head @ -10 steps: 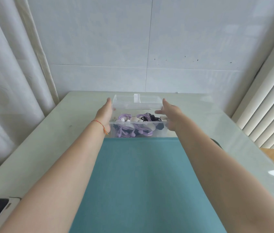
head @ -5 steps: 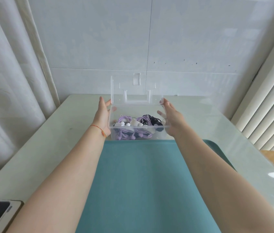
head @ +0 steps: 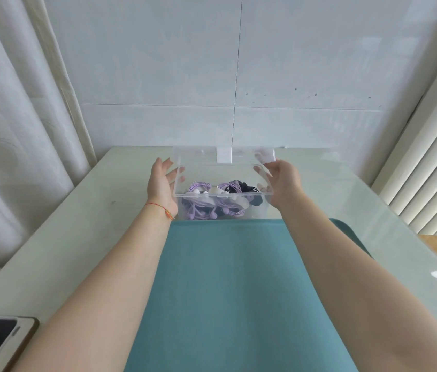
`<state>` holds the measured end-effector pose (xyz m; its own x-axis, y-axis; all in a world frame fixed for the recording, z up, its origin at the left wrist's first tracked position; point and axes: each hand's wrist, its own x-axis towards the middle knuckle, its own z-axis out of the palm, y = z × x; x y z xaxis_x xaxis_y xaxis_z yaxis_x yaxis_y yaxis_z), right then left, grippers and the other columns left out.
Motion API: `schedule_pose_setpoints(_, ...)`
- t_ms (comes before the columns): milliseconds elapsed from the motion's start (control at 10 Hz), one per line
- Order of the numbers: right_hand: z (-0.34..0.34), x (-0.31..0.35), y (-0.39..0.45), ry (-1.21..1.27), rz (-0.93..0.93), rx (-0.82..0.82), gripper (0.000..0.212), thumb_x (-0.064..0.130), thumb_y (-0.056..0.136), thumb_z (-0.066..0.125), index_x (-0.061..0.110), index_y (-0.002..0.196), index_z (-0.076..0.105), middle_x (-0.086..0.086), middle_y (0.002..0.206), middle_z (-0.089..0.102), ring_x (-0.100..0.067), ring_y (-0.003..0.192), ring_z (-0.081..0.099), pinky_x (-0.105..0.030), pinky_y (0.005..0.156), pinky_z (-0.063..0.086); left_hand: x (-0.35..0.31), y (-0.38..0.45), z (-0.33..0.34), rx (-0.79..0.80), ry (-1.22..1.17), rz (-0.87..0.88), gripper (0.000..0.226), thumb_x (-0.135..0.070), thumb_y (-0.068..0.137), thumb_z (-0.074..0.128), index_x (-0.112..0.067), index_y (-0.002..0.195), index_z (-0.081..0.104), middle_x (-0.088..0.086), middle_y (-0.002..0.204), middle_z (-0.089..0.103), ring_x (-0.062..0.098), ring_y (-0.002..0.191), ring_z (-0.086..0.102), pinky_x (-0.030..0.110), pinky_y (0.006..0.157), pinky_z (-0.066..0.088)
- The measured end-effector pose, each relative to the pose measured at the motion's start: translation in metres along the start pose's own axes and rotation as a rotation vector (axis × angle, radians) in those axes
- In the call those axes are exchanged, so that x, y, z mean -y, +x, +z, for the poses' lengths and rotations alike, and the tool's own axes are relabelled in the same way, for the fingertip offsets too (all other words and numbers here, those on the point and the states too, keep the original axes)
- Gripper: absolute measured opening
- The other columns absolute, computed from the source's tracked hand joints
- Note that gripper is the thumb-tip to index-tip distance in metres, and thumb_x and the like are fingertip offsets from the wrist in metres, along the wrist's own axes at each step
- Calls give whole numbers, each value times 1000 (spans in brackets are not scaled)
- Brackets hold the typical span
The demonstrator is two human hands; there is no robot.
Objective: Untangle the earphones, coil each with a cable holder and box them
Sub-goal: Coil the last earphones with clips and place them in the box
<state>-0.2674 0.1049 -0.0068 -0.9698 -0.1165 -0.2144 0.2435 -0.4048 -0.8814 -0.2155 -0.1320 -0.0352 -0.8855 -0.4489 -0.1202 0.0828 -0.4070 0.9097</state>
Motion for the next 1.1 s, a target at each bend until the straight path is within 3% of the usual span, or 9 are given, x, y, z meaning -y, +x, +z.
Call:
schedule_pose_setpoints(100, 0, 9, -10, 36, 5, 19, 33, 24, 88, 41, 19, 99, 72, 7, 103, 69, -17, 90, 57, -31, 69, 39, -10, -15, -1, 57, -49, -34, 46, -56, 91, 40, -29, 108, 72, 7, 111, 67, 28, 101, 60, 40, 94, 45)
schedule_pose_setpoints(200, 3, 15, -26, -240, -48, -6, 19, 23, 85, 59, 24, 99, 71, 1, 109, 66, -20, 103, 59, -34, 81, 45, -20, -33, 1, 55, 44, -49, 39, -53, 76, 57, -28, 102, 72, 3, 117, 66, 26, 115, 60, 38, 94, 45)
schedule_pose_setpoints(300, 8, 21, -46, -758, -269, -25, 25, 17, 85, 61, 27, 106, 69, 2, 107, 65, -18, 97, 61, -24, 74, 43, -25, -55, 6, -20, 422, 252, 32, -22, 83, 65, -27, 114, 66, -4, 123, 61, 14, 119, 54, 28, 99, 41)
schedule_pose_setpoints(400, 21, 27, -67, -1155, -483, -15, 22, 15, 84, 59, 25, 97, 72, 4, 117, 62, -13, 97, 59, -22, 76, 40, -30, -71, 12, 7, 844, 584, 25, -9, 85, 58, -17, 104, 73, -1, 120, 64, 14, 117, 54, 19, 100, 35)
schedule_pose_setpoints(500, 33, 22, -87, -1322, -502, 123, 18, 18, 85, 59, 24, 98, 69, 3, 111, 65, -16, 73, 62, -25, 70, 48, -31, -81, 10, 120, 1163, 700, 27, -12, 91, 53, -15, 109, 73, 1, 120, 66, 18, 117, 56, 22, 98, 38)
schedule_pose_setpoints(600, 34, 10, -96, -1541, -603, 136, 30, 34, 84, 65, 22, 111, 60, 0, 112, 59, -22, 92, 59, -34, 85, 46, -33, -90, 7, 206, 1334, 699, 36, -11, 92, 50, -14, 124, 64, 3, 128, 61, 22, 124, 50, 32, 101, 41)
schedule_pose_setpoints(700, 35, -1, -96, -1666, -704, 85, 41, 41, 82, 68, 20, 112, 51, 0, 109, 56, -24, 102, 53, -35, 85, 35, -34, -99, 8, 176, 1476, 759, 42, -11, 89, 49, -16, 130, 60, 1, 134, 58, 25, 127, 42, 37, 100, 41)
schedule_pose_setpoints(900, 48, -11, -95, -1832, -779, -36, 44, 38, 84, 65, 19, 117, 43, -1, 114, 52, -27, 107, 50, -40, 86, 37, -25, -110, 10, 150, 1473, 717, 50, -8, 89, 49, -14, 138, 49, 3, 147, 44, 24, 138, 29, 38, 106, 34)
schedule_pose_setpoints(1100, 42, -7, -97, -1723, -765, 13, 44, 43, 80, 69, 21, 113, 49, 3, 112, 54, -24, 107, 52, -38, 87, 36, -27, -107, 9, 193, 1426, 702, 54, -8, 88, 51, -16, 142, 45, 2, 154, 36, 23, 145, 20, 35, 111, 27)
